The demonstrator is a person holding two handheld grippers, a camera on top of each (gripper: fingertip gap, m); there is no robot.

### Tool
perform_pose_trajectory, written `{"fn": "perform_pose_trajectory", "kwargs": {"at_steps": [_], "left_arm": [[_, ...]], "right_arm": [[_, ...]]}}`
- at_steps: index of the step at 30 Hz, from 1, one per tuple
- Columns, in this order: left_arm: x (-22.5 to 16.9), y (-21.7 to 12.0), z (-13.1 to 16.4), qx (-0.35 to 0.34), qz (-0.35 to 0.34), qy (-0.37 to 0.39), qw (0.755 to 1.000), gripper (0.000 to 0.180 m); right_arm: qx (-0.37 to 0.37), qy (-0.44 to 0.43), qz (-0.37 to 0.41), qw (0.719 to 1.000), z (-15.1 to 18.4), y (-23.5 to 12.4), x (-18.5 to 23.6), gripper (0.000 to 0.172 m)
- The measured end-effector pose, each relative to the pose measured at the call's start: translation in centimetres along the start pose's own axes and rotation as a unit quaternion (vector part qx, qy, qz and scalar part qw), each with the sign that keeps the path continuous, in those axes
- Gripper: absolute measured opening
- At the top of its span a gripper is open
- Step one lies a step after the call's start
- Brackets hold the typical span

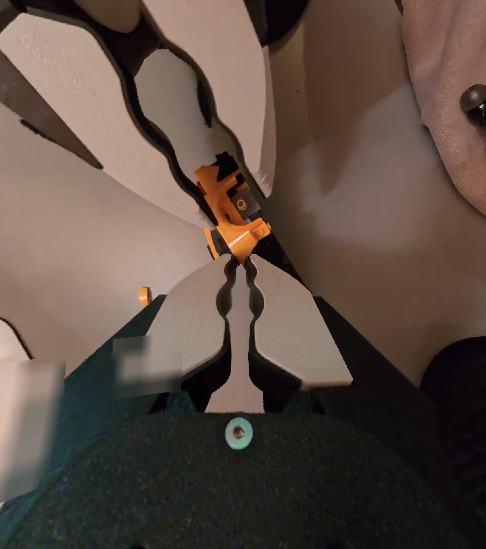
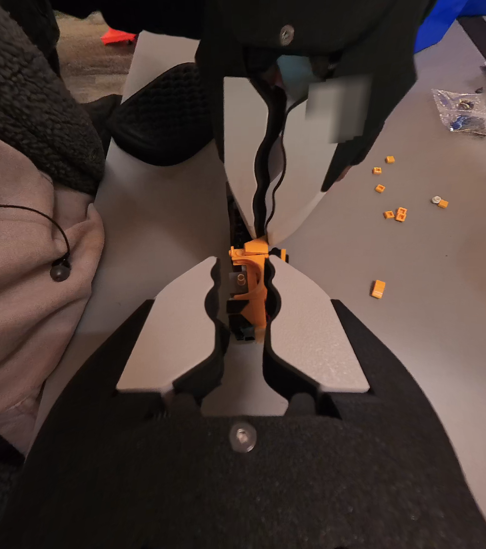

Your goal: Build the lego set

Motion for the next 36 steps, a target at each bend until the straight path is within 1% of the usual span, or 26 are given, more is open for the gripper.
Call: {"fn": "perform_pose_trajectory", "kwargs": {"at_steps": [3,9,14,16,22,24,27,33,36], "left_arm": [[0.1,0.1,-0.1,0.006,0.0,0.006,1.0,0.006],[0.1,0.1,-0.1,0.006,-0.01,0.009,1.0,0.006],[0.2,0.1,-0.1,0.004,-0.012,0.012,1.0,0.006],[0.2,0.1,-0.1,0.002,-0.012,0.012,1.0,0.006],[0.2,0.2,-0.1,-0.002,-0.014,0.013,1.0,0.006],[0.2,0.2,-0.1,-0.002,-0.015,0.013,1.0,0.006],[0.3,0.2,-0.1,-0.003,-0.015,0.014,1.0,0.005],[0.3,0.3,-0.2,-0.008,-0.018,0.013,1.0,0.005],[0.3,0.3,-0.1,-0.011,-0.019,0.012,1.0,0.005]], "right_arm": [[-0.009,0.029,-0.002,1.0,-0.5,0.0,-0.6,0.025],[0.002,0.098,-0.01,0.995,-1.0,0.4,-2.2,0.023],[0.039,0.121,-0.019,0.992,-0.6,1.0,-2.5,0.018],[0.039,0.13,-0.028,0.99,-0.7,1.1,-2.5,0.015],[0.045,0.124,-0.028,0.991,-1.1,0.9,-2.5,0.018],[0.061,0.119,-0.031,0.991,-1.1,1.2,-2.4,0.019],[0.061,0.118,-0.034,0.991,-1.0,1.5,-2.3,0.017],[0.052,0.121,-0.036,0.991,-0.8,1.6,-2.2,0.017],[0.033,0.117,-0.034,0.992,-0.6,1.5,-2.2,0.017]]}}
Point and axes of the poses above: each gripper's, where its closed fingertips meet, y out along the fingers, z out of its underside, x = y × z across the jaws, the point moved 7 cm from there along -y, back along the fingers, and after that the axes turned 10 degrees about x, right-handed, at the moved point
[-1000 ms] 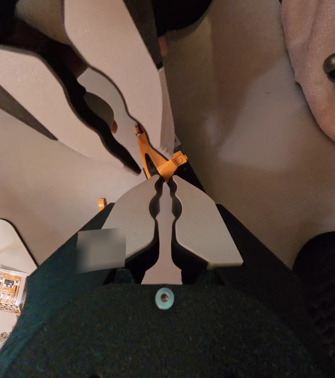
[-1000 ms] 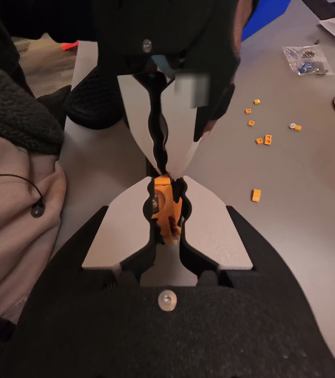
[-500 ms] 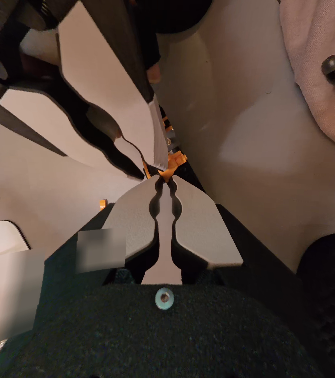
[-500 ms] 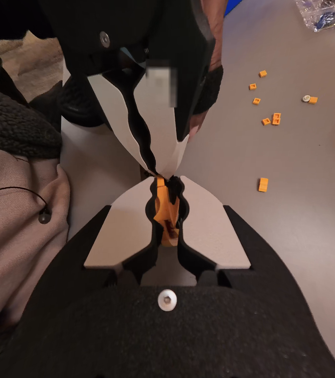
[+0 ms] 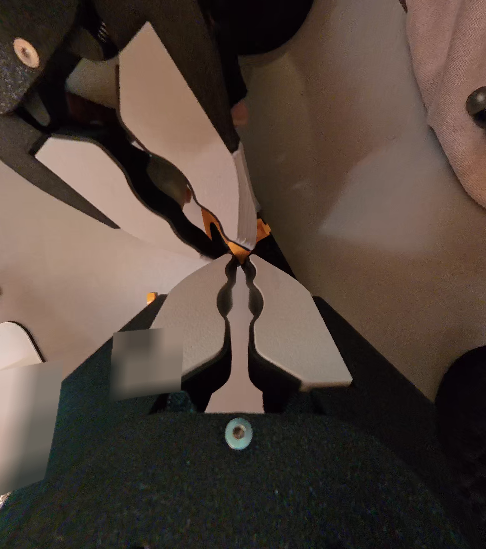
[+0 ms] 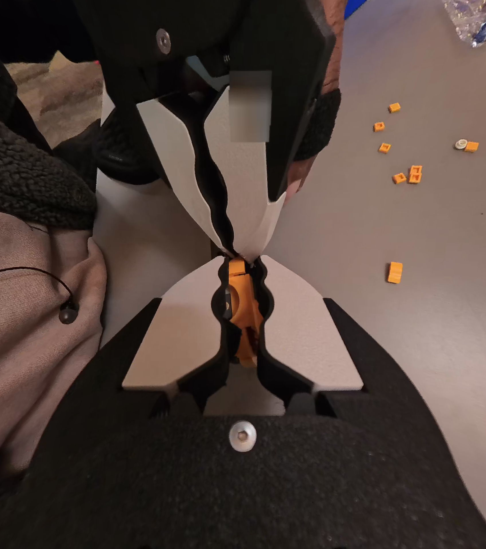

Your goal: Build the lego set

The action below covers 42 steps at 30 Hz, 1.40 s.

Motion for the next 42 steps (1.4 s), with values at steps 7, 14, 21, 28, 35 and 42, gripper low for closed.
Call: {"fn": "perform_pose_trajectory", "kwargs": {"at_steps": [7,14,21,28,35,42], "left_arm": [[0.0,0.0,0.0,-0.002,0.002,0.001,1.0,0.005],[0.0,0.1,0.1,-0.005,0.002,0.0,1.0,0.004],[0.0,0.1,0.1,-0.013,0.002,-0.003,1.0,0.004],[-0.2,0.1,0.3,-0.032,0.0,-0.017,0.999,0.004],[-0.6,-0.4,1.4,-0.119,0.029,-0.114,0.986,0.018],[-1.4,-0.1,1.2,-0.181,0.008,-0.209,0.961,0.018]], "right_arm": [[0.002,-0.014,0.006,1.0,0.1,-0.4,0.1,0.01],[0.05,-0.049,0.022,0.997,-0.4,-0.2,1.1,0.01],[0.053,-0.042,0.028,0.997,-0.3,-0.2,1.4,0.002],[0.049,-0.051,0.04,0.997,-0.2,0.0,1.9,0.001],[0.035,-0.05,0.036,0.998,0.0,0.0,2.1,0.002],[0.029,-0.047,0.034,0.998,0.1,0.0,2.2,0.002]]}}
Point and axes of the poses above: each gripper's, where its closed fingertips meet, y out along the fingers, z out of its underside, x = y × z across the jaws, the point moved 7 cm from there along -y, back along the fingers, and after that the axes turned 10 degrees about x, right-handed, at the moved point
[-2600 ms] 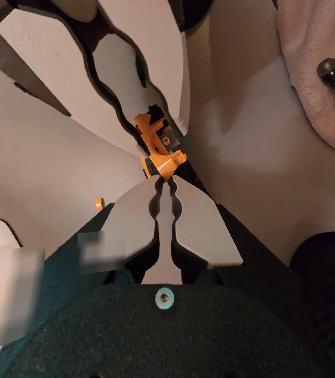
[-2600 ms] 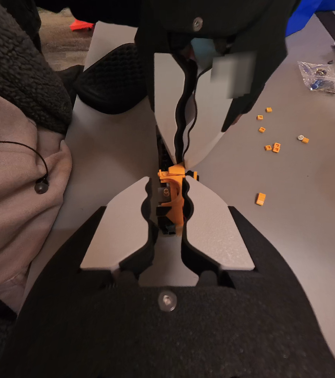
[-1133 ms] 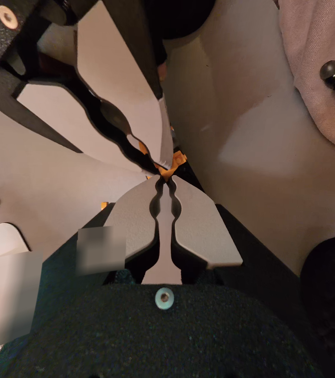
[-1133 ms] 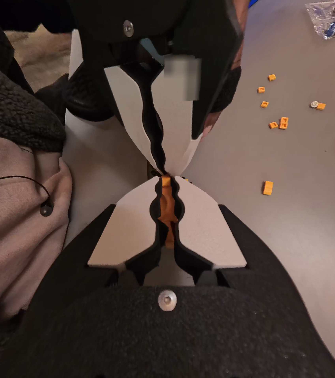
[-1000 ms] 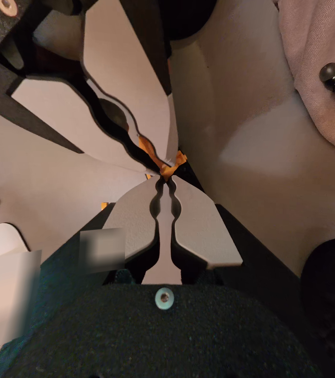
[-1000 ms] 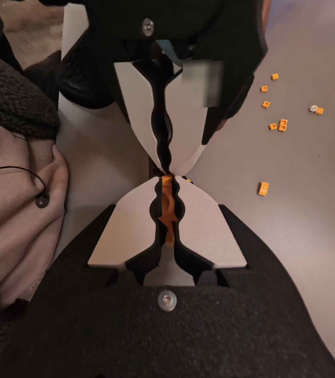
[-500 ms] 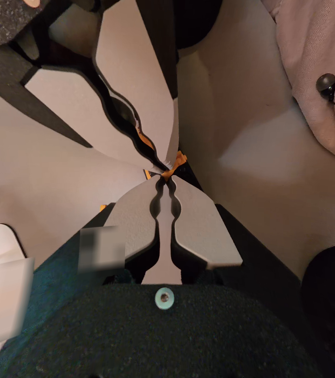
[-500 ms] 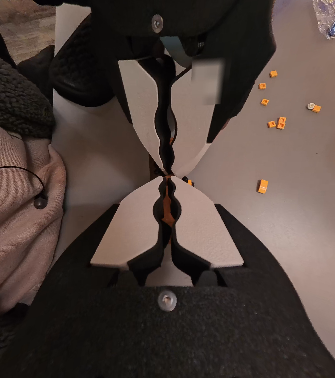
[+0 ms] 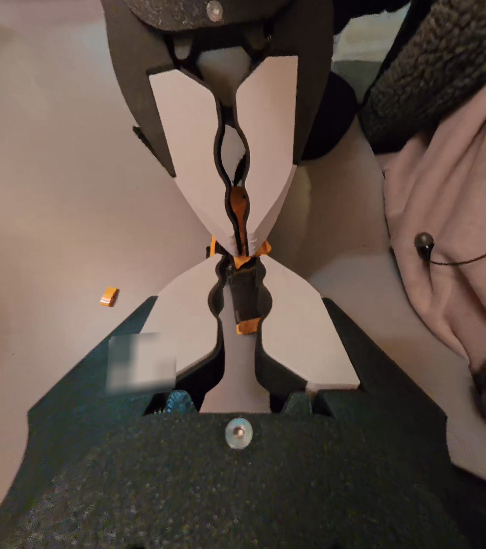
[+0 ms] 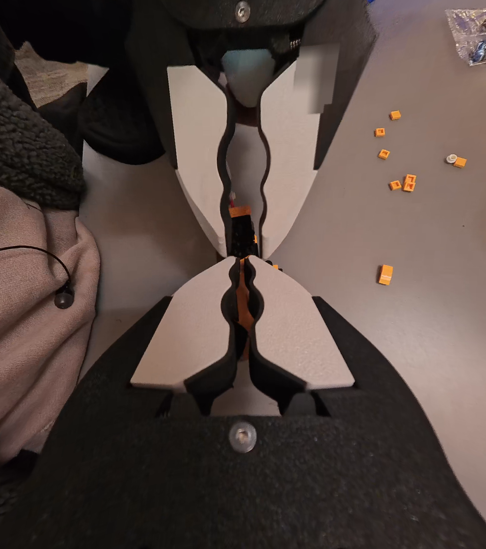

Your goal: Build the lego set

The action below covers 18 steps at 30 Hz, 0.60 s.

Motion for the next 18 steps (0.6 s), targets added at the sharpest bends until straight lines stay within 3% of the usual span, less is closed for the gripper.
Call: {"fn": "perform_pose_trajectory", "kwargs": {"at_steps": [10,18], "left_arm": [[-0.2,0.4,0.2,0.006,-0.009,0.027,1.0,0.008],[-0.4,0.3,0.0,0.022,-0.024,0.068,0.997,0.007]], "right_arm": [[0.004,0.011,-0.02,1.0,0.1,-0.5,0.0,0.009],[0.109,-0.023,-0.02,0.994,-0.9,-1.0,-0.1,0.016]]}}
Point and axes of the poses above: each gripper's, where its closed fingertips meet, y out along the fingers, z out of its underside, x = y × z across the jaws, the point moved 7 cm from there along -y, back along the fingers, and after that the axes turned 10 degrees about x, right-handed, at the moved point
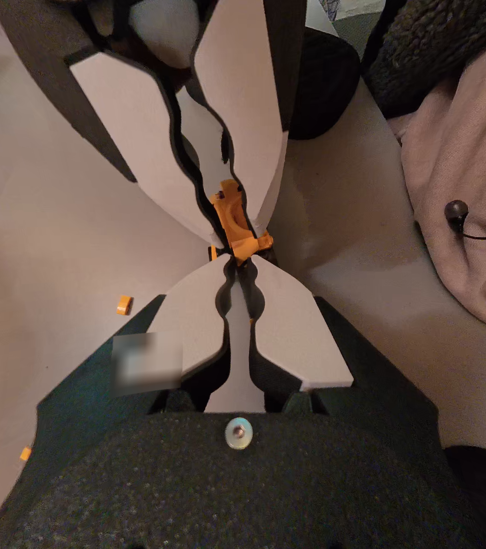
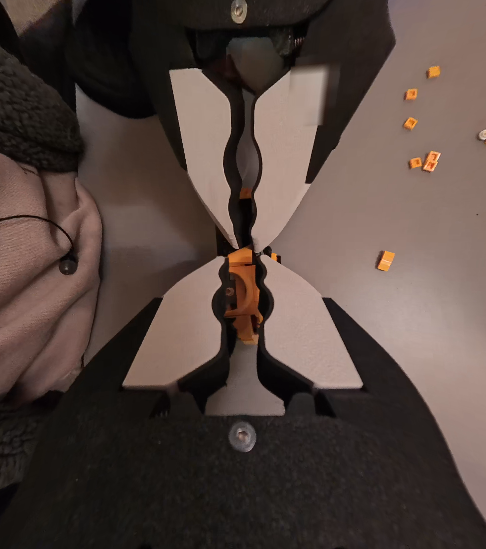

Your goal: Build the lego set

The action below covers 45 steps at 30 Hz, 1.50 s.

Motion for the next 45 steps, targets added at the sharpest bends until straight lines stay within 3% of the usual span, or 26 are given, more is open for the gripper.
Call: {"fn": "perform_pose_trajectory", "kwargs": {"at_steps": [14,24,33,45], "left_arm": [[-0.1,-0.1,-0.1,-0.016,0.0,0.002,1.0,0.007],[0.0,-0.1,0.0,-0.029,0.018,-0.021,0.999,0.007],[0.3,0.0,0.3,-0.05,0.039,-0.058,0.996,0.007],[0.7,0.6,0.7,-0.099,0.119,-0.147,0.977,0.012]], "right_arm": [[0.071,0.017,-0.012,0.997,-0.5,0.0,0.1,0.012],[0.115,0.042,-0.074,0.99,-0.9,0.1,-0.9,0.01],[0.135,0.036,-0.102,0.985,-1.1,0.2,-1.5,0.008],[0.147,-0.004,-0.112,0.983,-1.3,0.3,-1.8,0.008]]}}
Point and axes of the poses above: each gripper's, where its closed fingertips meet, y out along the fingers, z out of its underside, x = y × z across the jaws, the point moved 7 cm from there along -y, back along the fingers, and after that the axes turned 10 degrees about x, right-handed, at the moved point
